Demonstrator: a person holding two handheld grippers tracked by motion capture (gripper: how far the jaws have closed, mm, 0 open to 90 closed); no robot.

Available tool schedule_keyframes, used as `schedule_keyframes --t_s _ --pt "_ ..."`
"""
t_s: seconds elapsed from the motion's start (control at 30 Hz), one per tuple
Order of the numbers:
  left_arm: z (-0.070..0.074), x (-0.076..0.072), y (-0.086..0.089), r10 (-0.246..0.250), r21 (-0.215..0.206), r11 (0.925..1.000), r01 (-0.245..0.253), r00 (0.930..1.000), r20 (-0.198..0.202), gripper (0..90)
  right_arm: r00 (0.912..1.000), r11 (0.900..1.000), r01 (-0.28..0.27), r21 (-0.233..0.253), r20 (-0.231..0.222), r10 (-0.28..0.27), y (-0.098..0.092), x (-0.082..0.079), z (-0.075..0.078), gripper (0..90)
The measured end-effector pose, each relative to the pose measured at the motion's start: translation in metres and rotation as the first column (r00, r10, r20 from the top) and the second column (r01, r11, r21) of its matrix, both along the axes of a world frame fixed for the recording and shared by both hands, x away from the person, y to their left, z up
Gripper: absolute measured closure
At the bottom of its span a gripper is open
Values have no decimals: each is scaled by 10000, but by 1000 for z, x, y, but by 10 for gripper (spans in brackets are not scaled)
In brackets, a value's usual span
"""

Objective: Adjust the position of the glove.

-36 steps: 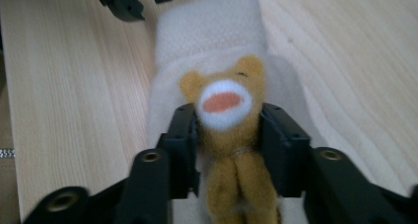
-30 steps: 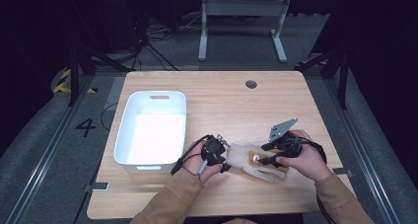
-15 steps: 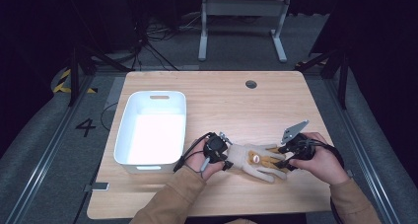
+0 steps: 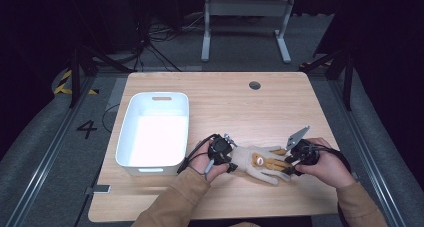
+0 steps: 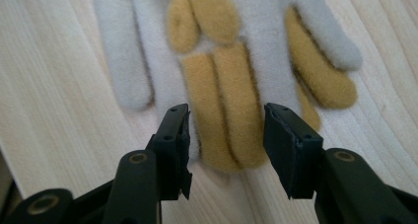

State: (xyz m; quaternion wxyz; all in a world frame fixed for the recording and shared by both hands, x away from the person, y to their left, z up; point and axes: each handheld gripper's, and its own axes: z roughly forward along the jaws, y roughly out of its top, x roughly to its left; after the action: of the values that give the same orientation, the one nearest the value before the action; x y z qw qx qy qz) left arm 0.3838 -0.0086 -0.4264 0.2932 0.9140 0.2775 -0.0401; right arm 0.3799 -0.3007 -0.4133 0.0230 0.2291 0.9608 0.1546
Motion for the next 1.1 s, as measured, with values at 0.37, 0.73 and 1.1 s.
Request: schedule_keyframes --t_s 0.37,0.73,1.1 --pt "-3 1 -2 -48 34 10000 48 9999 -163 623 9989 9986 -366 -395 -293 354 4 -1 -6 813" --pt "-7 3 -1 74 159 9999 -69 9996 -280 656 9984 9986 -422 -330 350 434 5 -8 13 842" --pt "-7 2 -2 16 176 9998 -10 9995 -322 757 9895 9996 -296 -8 1414 295 5 -17 39 844"
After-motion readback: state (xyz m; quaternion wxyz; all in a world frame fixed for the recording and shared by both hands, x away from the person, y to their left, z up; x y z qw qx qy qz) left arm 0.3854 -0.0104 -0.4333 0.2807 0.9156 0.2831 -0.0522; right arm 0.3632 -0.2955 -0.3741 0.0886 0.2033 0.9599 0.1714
